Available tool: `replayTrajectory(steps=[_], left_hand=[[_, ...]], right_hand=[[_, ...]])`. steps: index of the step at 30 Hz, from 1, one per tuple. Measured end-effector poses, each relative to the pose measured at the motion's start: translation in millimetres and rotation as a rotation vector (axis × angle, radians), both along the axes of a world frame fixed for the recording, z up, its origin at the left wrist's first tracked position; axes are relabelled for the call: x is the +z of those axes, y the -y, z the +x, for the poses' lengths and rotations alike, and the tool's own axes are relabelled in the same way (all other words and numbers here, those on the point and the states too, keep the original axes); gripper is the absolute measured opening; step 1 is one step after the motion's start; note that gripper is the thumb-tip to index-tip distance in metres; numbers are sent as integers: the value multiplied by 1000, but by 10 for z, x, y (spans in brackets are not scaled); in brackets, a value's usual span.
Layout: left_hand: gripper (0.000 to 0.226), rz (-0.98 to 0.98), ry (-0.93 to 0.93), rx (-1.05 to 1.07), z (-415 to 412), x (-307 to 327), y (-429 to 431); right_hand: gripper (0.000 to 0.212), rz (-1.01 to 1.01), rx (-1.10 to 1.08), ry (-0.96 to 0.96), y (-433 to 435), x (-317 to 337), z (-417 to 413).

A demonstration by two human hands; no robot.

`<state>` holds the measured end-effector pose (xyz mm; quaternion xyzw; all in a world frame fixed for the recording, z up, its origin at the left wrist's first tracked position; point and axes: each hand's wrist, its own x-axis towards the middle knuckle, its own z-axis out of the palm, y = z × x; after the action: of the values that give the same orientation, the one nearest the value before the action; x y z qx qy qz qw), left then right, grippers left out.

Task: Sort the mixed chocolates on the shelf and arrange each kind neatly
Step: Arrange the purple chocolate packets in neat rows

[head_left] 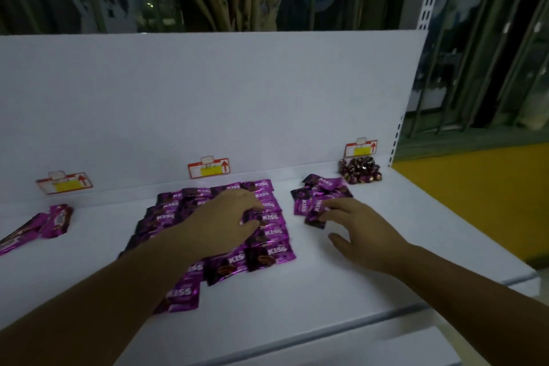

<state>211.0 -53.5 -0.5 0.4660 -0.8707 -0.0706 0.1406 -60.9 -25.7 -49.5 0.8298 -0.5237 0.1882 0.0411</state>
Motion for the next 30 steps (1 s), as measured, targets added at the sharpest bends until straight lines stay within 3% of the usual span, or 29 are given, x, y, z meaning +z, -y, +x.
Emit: replayTrajectory(steps=[10,13,19,24,28,30], left_hand=[[36,84,-20,64,-1019,-120,164],[21,90,-34,117,-1301,-256,161],[27,-56,-140,155,-1650,-700,71],[28,-80,-234,182,-1737,-769,20],[51,-106,-253,237,-1739,-771,3],[62,-124,-248,284,-1745,-774,4]], right_hand=[[46,104,-114,173,222,-181,-796],[55,158,-146,254,332,-216,-832],[63,216,-207,244,570,-249,-739],[44,220,-228,324,638,-273,-742],[12,277,-257,522,641,-249,-785],[12,295,-283,612,634,-245,-805]])
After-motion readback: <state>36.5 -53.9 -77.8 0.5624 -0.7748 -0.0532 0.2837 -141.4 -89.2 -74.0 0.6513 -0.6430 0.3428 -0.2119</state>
